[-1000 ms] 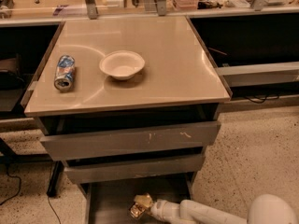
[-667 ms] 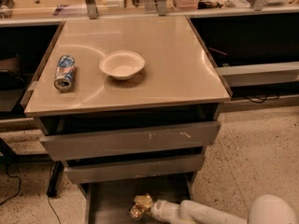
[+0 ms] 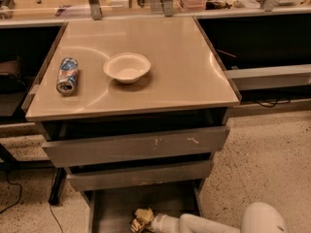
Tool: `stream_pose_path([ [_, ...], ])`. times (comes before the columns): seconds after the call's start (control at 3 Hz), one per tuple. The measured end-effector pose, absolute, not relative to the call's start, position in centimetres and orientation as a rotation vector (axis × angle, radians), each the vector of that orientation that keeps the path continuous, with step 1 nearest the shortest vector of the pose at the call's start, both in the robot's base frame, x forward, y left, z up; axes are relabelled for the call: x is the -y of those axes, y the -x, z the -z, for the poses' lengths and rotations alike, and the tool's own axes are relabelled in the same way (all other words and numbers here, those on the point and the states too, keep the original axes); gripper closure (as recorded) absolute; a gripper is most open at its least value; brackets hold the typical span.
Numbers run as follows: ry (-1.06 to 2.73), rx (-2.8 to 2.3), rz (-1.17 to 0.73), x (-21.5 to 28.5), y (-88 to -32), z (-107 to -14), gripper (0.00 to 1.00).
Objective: Place orange can into bottom drawer
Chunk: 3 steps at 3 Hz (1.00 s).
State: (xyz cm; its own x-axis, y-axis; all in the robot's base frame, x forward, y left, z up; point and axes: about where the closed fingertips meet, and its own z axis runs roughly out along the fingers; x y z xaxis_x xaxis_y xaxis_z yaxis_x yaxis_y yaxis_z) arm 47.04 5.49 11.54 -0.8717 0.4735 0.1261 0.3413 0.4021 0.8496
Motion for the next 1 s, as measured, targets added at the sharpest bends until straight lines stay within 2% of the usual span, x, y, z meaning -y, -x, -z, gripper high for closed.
stream_pose_path([
  [0.33, -0.765, -2.527, -1.467, -5.89, -47.05, -10.76, 1.00],
  [0.67, -0.765, -2.527, -1.467, -5.89, -47.05, -10.76, 0.82],
  [1.0, -0.765, -2.527, -1.467, -5.89, -47.05, -10.76, 0.58],
])
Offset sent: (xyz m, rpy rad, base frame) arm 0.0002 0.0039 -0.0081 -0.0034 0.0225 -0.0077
